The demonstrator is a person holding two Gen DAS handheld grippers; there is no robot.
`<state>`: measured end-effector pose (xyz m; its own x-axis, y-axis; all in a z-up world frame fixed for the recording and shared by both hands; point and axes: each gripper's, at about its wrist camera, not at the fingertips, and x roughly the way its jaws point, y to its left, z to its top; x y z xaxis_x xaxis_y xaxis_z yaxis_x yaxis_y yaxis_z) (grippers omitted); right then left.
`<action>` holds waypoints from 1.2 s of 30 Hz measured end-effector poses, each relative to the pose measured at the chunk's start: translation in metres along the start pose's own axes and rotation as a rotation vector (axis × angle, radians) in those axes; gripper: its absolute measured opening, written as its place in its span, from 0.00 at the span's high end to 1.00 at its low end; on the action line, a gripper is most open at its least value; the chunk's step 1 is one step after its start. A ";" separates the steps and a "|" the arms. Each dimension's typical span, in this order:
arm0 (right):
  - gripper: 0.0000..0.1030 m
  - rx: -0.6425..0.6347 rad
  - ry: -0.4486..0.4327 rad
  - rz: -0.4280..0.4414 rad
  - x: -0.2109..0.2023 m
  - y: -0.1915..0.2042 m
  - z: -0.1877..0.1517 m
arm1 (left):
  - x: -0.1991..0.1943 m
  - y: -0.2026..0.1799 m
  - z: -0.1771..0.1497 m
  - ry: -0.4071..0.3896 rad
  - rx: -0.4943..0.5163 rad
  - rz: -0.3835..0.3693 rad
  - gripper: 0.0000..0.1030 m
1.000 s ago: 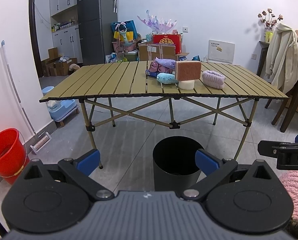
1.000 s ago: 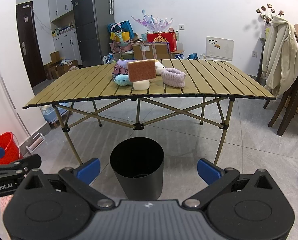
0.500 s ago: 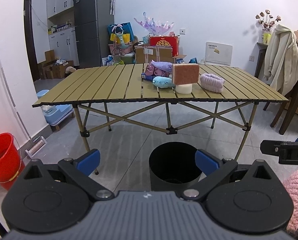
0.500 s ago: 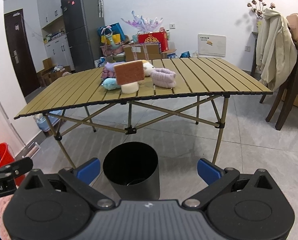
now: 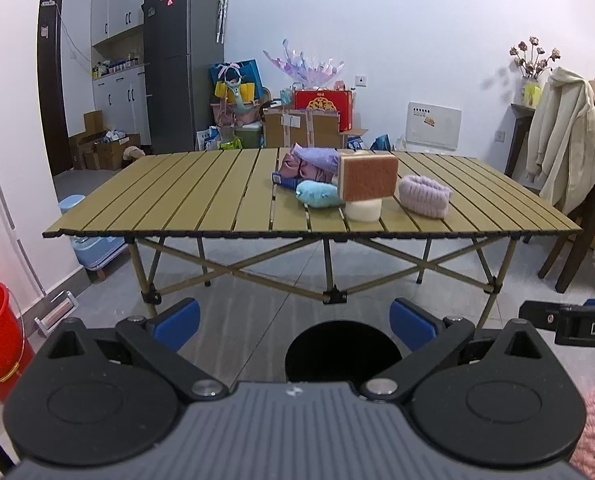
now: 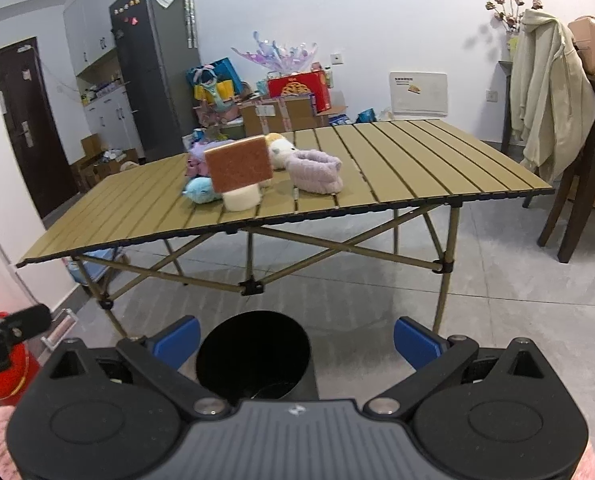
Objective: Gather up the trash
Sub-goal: 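Move both tools toward the sponge and the lilac sock on the table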
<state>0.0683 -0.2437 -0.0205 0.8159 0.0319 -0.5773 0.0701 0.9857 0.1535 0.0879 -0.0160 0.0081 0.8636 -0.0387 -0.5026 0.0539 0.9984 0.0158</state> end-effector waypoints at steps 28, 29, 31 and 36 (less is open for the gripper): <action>0.00 0.033 -0.155 -0.081 0.140 -0.022 0.061 | 0.144 0.001 0.041 0.024 -0.068 0.030 0.00; 0.00 0.034 -0.171 -0.080 0.144 -0.023 0.063 | 0.149 0.001 0.042 0.021 -0.067 0.030 0.00; 0.00 0.032 -0.202 -0.072 0.151 -0.022 0.066 | 0.158 0.001 0.045 0.019 -0.069 0.033 0.00; 0.00 0.015 -0.297 -0.083 0.171 -0.020 0.078 | 0.181 0.004 0.051 0.010 -0.083 0.044 0.00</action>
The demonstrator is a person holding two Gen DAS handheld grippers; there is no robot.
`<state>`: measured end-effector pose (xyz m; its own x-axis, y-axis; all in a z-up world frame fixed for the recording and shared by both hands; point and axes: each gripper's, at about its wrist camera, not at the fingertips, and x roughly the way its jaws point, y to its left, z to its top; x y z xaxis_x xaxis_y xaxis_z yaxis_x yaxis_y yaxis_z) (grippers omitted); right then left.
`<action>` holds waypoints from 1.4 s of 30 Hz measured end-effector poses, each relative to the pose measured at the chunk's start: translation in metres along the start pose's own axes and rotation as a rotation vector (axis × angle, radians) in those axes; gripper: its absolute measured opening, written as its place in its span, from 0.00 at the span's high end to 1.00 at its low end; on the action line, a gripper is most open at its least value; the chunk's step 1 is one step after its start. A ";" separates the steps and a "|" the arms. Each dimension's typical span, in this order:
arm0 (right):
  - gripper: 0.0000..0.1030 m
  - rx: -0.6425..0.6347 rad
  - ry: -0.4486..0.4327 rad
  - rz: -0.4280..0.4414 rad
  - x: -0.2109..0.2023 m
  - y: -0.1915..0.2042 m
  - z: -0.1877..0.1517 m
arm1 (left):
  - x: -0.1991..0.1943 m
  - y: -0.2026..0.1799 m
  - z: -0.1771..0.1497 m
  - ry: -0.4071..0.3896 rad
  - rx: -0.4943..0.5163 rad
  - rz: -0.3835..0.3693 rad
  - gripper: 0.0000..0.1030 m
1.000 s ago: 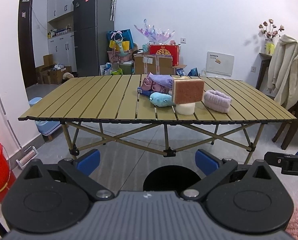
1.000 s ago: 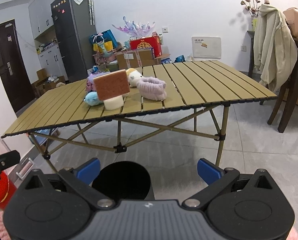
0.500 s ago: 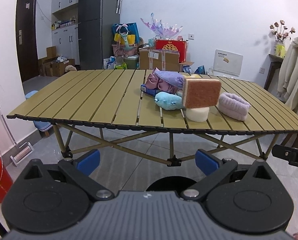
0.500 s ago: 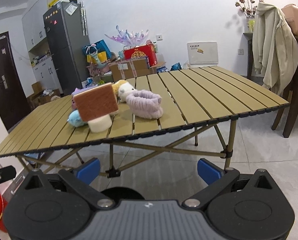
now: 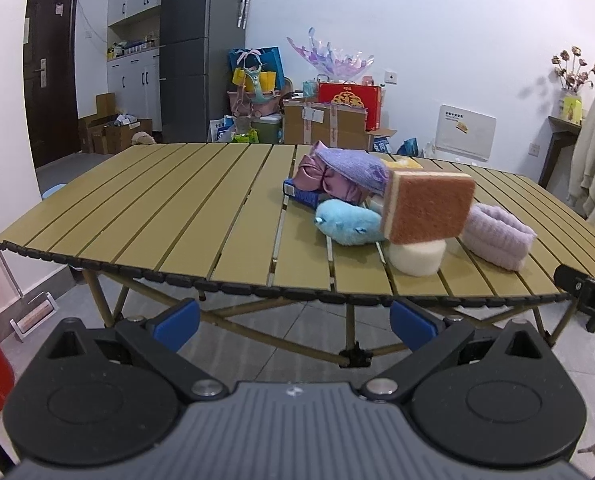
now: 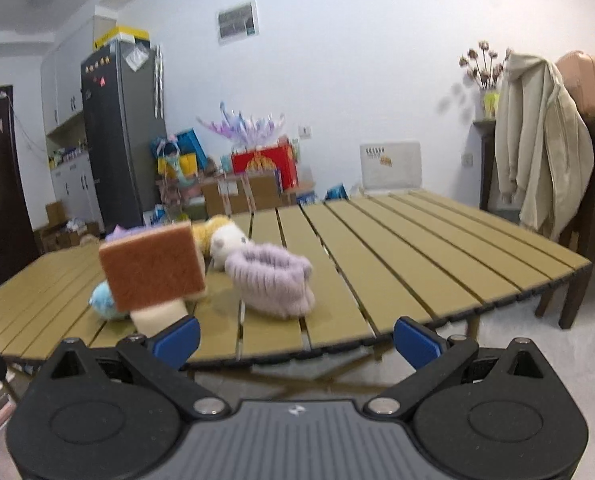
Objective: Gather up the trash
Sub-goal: 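Move both tools toward the sponge and the lilac sock on the table, then grasp the lilac sock with the right tool while the left tool grasps the sponge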
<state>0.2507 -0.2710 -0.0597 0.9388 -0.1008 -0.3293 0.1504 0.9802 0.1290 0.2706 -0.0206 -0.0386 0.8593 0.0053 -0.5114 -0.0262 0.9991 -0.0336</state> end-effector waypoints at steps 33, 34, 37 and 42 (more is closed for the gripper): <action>0.65 -0.077 0.100 0.130 0.153 0.003 0.005 | 0.051 -0.052 0.049 -0.036 0.025 0.005 0.00; 0.71 -0.062 0.102 0.129 0.152 -0.001 0.006 | 0.049 -0.058 0.050 -0.038 0.033 0.005 0.00; 0.76 -0.009 0.097 0.140 0.148 -0.015 0.009 | 0.046 -0.076 0.053 -0.040 0.059 0.013 0.00; 0.78 0.054 0.049 0.133 0.133 -0.038 0.016 | 0.043 -0.099 0.057 -0.034 0.075 0.035 0.00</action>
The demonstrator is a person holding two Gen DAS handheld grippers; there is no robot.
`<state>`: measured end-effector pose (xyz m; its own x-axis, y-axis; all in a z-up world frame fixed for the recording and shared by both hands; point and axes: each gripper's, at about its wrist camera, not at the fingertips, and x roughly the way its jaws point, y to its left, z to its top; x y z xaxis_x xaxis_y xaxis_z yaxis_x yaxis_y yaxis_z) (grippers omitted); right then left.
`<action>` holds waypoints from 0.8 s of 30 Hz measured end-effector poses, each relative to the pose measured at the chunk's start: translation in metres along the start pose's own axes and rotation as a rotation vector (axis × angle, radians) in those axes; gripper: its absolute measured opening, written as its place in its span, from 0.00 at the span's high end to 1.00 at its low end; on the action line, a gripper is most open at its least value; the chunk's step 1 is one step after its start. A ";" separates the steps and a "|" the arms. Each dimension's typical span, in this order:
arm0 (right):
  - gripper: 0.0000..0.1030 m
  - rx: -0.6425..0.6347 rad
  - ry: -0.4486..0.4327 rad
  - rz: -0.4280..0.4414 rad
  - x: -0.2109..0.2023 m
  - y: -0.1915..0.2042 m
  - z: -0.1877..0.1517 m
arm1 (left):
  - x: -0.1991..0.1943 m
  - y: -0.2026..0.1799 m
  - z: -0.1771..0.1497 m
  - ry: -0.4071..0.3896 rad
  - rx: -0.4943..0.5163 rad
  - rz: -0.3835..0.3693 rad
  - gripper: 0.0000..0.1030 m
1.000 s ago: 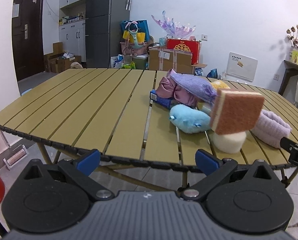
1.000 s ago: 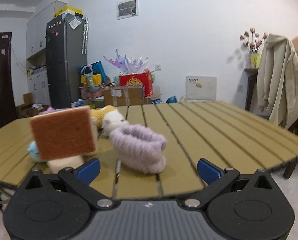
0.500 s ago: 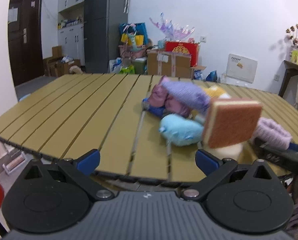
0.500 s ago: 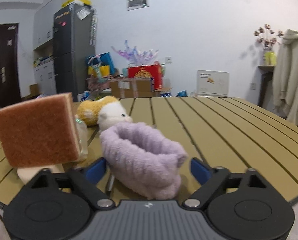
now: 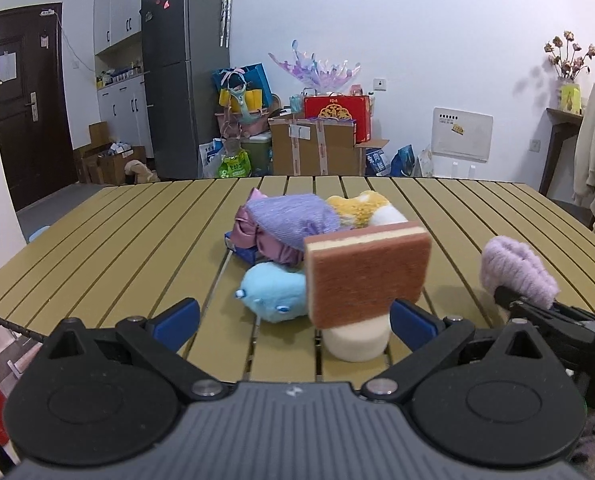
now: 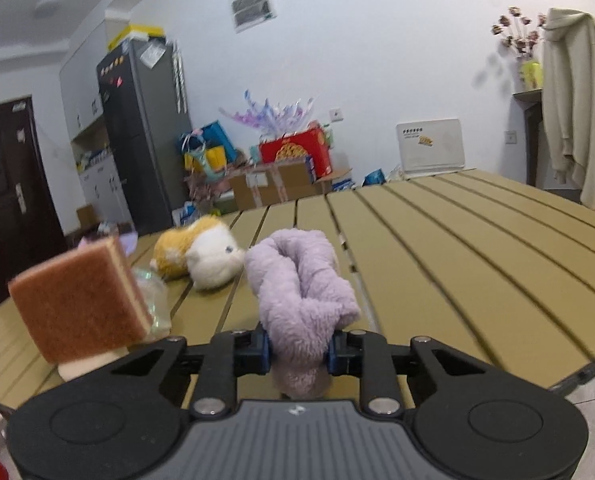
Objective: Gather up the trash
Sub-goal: 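Grasp the lilac sock with the right tool while the left tool grasps the sponge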
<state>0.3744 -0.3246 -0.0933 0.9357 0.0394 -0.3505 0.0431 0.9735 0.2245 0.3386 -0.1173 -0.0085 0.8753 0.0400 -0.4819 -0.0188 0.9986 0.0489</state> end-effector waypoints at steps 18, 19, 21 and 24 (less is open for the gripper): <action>0.78 0.068 -0.071 -0.055 -0.042 -0.050 0.011 | 0.005 -0.061 0.036 0.024 0.068 0.058 0.00; 0.78 0.073 -0.073 -0.057 -0.045 -0.050 0.010 | 0.007 -0.062 0.039 0.023 0.076 0.065 0.00; 0.78 0.077 -0.075 -0.061 -0.043 -0.052 0.009 | 0.012 -0.061 0.044 0.024 0.083 0.078 0.00; 0.78 0.077 -0.065 -0.068 -0.039 -0.050 0.006 | 0.018 -0.056 0.053 0.023 0.090 0.097 0.00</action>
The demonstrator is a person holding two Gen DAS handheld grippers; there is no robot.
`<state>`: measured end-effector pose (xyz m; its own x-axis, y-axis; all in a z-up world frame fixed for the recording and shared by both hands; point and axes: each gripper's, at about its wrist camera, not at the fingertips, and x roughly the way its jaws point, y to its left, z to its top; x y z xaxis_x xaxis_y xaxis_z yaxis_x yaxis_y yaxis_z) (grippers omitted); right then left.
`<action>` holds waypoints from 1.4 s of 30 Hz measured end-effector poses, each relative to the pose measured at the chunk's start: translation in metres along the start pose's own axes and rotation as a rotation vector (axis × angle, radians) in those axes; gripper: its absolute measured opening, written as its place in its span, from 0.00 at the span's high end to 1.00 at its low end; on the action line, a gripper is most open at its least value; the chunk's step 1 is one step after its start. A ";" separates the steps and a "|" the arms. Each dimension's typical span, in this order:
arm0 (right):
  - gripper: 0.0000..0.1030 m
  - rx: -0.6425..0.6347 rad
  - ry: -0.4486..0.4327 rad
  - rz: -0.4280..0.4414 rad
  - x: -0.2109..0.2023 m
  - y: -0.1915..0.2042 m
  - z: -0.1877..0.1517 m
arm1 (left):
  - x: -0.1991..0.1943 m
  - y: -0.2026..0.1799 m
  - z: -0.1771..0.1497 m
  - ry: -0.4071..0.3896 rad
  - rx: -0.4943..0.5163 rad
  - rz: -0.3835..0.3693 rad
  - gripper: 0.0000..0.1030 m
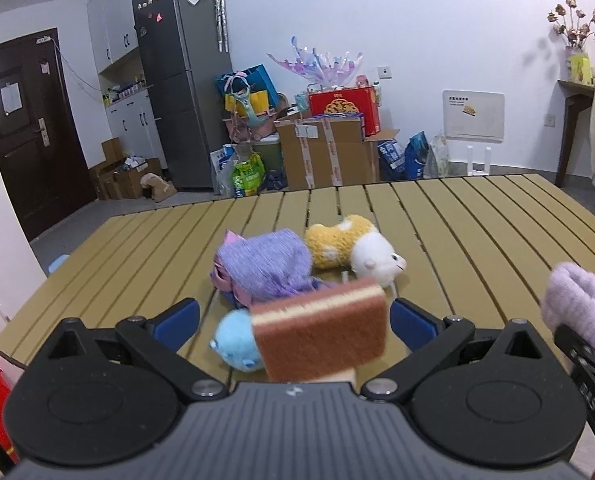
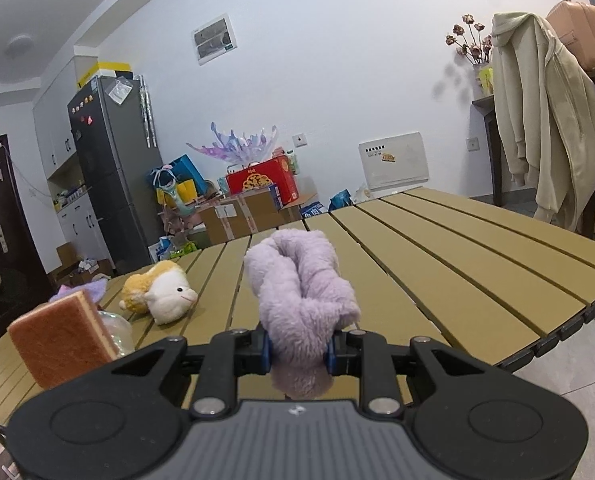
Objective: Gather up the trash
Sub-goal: 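Grasp the lilac sock with the right tool while the left tool grasps the sponge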
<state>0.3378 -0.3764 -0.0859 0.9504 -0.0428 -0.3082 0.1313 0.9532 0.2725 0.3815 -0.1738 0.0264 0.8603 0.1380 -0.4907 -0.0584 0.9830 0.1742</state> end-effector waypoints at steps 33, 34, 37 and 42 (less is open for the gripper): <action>0.78 -0.136 0.071 -0.008 0.033 0.041 -0.021 | 0.082 0.037 -0.045 -0.114 0.112 -0.371 0.43; 0.78 -0.138 0.071 -0.005 0.033 0.042 -0.022 | 0.079 0.037 -0.047 -0.113 0.108 -0.372 0.47; 0.78 -0.147 0.070 0.009 0.029 0.045 -0.023 | 0.067 0.037 -0.051 -0.121 0.102 -0.358 0.53; 0.78 -0.151 0.050 0.028 0.017 0.049 -0.021 | 0.044 0.033 -0.052 -0.160 0.114 -0.343 0.61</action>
<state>0.3546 -0.3245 -0.0967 0.9373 -0.0044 -0.3486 0.0578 0.9881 0.1428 0.3912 -0.1285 -0.0338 0.8887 -0.2260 -0.3990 0.2954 0.9477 0.1212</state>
